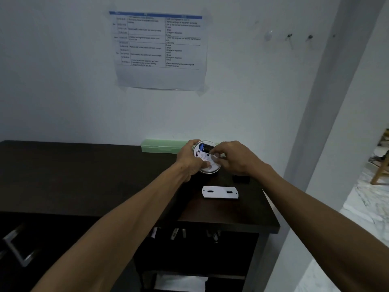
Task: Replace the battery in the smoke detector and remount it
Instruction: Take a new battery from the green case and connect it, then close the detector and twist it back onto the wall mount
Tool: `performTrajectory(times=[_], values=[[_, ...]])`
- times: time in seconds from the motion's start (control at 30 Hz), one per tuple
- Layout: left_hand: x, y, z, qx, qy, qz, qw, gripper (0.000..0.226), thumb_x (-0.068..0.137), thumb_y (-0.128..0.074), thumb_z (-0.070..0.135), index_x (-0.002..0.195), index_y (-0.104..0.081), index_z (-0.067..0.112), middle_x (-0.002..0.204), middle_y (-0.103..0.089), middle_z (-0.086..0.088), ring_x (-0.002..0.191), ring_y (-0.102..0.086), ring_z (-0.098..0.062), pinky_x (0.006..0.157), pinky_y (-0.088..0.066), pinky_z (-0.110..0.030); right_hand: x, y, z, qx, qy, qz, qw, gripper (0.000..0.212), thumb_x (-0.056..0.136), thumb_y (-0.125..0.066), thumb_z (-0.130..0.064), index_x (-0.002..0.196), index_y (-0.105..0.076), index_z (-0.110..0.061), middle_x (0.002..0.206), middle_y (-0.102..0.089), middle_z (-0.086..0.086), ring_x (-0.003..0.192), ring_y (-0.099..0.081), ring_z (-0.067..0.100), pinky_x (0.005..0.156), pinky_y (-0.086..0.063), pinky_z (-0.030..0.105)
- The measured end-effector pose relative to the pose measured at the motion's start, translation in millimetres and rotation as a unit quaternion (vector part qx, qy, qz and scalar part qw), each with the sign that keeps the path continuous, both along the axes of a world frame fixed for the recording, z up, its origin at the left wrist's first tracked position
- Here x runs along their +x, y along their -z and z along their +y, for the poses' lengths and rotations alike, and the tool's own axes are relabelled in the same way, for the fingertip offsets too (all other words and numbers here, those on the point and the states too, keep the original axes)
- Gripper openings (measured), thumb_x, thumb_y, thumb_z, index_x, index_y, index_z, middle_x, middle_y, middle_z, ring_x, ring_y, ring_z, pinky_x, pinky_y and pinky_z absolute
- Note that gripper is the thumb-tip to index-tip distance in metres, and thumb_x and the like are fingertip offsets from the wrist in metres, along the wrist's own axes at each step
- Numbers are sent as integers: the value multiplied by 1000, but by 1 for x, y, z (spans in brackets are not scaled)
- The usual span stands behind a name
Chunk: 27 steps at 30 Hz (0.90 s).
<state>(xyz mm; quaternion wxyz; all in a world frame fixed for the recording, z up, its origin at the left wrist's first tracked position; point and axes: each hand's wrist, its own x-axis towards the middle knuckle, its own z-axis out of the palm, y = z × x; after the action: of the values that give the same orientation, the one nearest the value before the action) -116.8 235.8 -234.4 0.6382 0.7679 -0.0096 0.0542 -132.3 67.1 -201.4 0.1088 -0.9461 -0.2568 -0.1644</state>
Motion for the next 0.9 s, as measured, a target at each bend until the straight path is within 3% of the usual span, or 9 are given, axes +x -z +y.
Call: performTrajectory(times=[0.1,0.17,0.33,0.53,0.67,0.9], values=[[0,1,2,0,3,-5,1000,81,59,-86,-14,125,-57,22,109,-69,-5,102,-67,-27,86,-61,-42,-15,-8,-3,-6,-5,26,1000,17,82,-70,-33,95,-77,-25,96,-76,-4,84,-69,13,79,-58,37],[0,4,4,2,2,-12,1000,81,60,-85,-14,125,-56,23,109,-69,-5,102,-67,-27,87,-60,-42,-28,-14,-5,-13,-26,90,996,19,78,-72,-39,90,-77,-26,88,-76,-9,78,-69,8,77,-59,36],[-2,10,5,4,-1,-38,999,82,60,-86,-12,126,-54,25,113,-69,-4,103,-66,-25,88,-59,-39,-50,-19,-11,-79,-32,229,970,54,70,-80,-56,115,-71,-28,110,-72,-12,99,-65,8,90,-53,29],[-3,12,6,26,0,-53,998,87,59,-87,-9,132,-53,24,118,-67,-3,107,-64,-24,93,-57,-39,-53,-9,-10,-108,-26,257,960,66,71,-82,-49,129,-63,-23,123,-67,-7,103,-62,13,94,-52,32],[-3,12,5,10,0,-41,999,89,57,-87,-13,133,-53,21,117,-68,-4,107,-65,-25,93,-58,-41,-53,-7,-10,-103,-26,258,960,58,73,-81,-46,124,-66,-23,119,-68,-4,102,-62,15,92,-52,33],[-3,9,7,-24,19,-5,1000,97,58,-76,-24,141,-48,19,117,-65,-7,108,-62,-26,89,-59,-41,-51,-11,-12,-123,-25,252,960,46,75,-80,-45,115,-68,-25,105,-65,-9,95,-61,13,77,-47,24]])
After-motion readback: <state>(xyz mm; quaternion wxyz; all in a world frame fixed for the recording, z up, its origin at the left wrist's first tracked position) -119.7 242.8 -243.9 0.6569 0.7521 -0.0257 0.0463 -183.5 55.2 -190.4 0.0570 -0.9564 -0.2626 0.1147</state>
